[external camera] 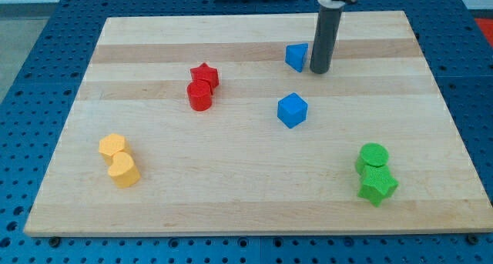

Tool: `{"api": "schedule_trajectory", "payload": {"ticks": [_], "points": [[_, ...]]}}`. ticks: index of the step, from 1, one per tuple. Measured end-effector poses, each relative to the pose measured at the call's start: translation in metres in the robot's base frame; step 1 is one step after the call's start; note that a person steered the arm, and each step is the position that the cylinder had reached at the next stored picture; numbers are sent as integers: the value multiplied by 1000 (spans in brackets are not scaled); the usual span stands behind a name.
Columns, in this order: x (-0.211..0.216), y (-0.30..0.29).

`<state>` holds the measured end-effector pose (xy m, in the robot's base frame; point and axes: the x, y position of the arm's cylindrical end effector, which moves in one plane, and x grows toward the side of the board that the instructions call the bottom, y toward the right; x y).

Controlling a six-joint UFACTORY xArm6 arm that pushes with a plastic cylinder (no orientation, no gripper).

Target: Push the blue triangle to the top left side of the board

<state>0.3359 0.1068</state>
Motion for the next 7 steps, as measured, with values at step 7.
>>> {"api": "schedule_trajectory", "payload": {"ticks": [7], "points": [[-66,-211]]}}
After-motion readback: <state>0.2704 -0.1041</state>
